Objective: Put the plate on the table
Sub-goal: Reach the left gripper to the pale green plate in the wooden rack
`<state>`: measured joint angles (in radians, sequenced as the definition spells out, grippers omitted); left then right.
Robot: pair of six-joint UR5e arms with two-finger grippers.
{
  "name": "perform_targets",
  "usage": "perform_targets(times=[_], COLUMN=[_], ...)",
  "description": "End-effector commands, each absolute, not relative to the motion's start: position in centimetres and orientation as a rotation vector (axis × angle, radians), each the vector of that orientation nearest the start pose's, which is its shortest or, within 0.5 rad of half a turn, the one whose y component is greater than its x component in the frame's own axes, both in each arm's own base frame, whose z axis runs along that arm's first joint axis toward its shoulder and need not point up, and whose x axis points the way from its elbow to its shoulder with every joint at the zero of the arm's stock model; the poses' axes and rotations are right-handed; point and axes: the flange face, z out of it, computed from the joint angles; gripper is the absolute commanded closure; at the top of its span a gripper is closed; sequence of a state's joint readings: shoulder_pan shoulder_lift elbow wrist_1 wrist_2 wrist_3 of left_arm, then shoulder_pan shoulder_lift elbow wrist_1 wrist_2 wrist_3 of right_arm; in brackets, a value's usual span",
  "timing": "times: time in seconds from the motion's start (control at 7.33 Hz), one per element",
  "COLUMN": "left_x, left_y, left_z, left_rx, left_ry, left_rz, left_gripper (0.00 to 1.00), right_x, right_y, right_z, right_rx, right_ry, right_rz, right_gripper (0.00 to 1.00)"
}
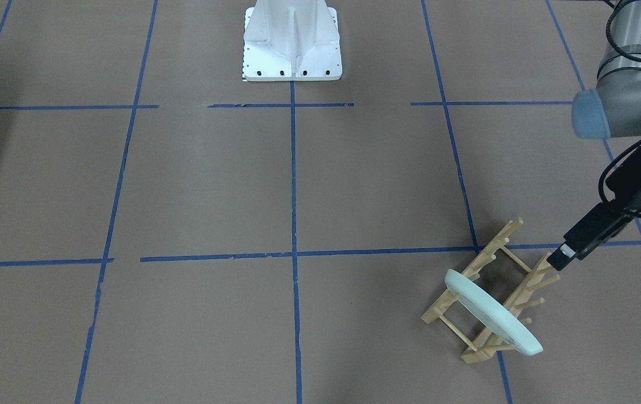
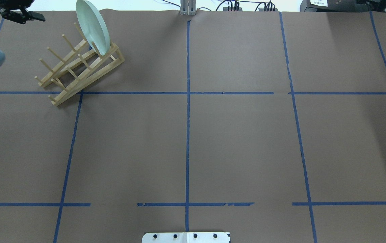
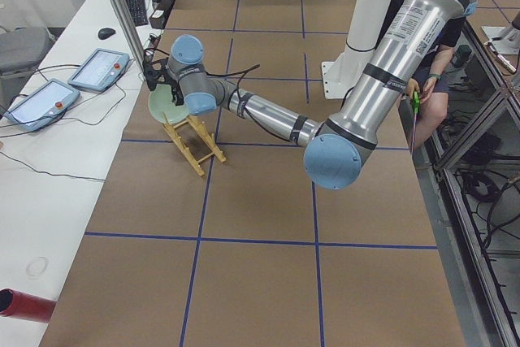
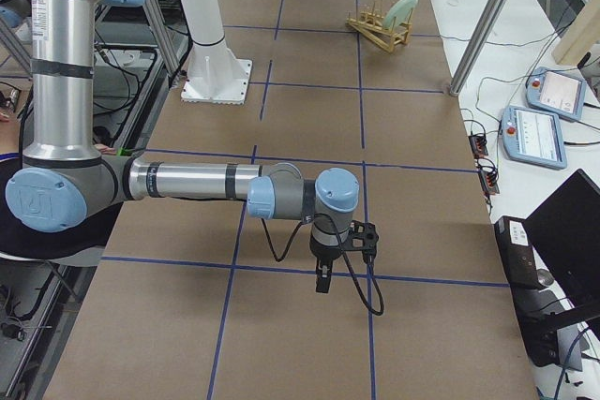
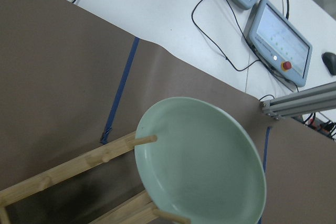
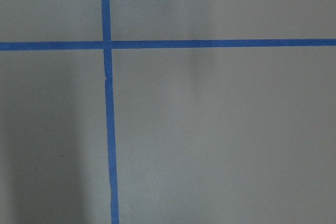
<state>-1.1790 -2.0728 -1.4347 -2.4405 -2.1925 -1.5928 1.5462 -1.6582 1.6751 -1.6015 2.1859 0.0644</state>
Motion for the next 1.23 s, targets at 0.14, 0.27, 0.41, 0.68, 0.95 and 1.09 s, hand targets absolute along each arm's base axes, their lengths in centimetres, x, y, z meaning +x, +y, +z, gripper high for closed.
perform_targets(times=[0.14, 0.27, 0.41, 0.68, 0.95, 1.09], left_x=[26.1, 27.2, 28.3, 28.4, 28.3, 28.0], left_y=[-67.9, -68.2, -68.4, -68.6, -68.5, -68.5], left_z=[30.9, 30.4, 30.2, 30.1, 30.3, 30.3], left_rx=[0.205, 0.198, 0.190, 0.190, 0.201, 0.203], left_ry=[1.336, 1.336, 1.334, 1.333, 1.339, 1.339], left_rz=[-0.788, -0.779, -0.771, -0.770, -0.761, -0.761], left_gripper=[0.00, 0.05, 0.15, 0.64, 0.98, 1.00], right_x=[6.4, 6.5, 6.5, 6.5, 6.5, 6.5], right_y=[-45.5, -45.5, -45.5, -45.5, -45.5, -45.5], right_z=[66.2, 66.2, 66.2, 66.2, 66.2, 66.2], right_rx=[-0.041, -0.041, -0.041, -0.041, -0.040, -0.041], right_ry=[-0.615, -0.614, -0.614, -0.614, -0.614, -0.614], right_rz=[0.041, 0.043, 0.043, 0.043, 0.041, 0.043], right_gripper=[0.00, 0.00, 0.00, 0.00, 0.00, 0.00])
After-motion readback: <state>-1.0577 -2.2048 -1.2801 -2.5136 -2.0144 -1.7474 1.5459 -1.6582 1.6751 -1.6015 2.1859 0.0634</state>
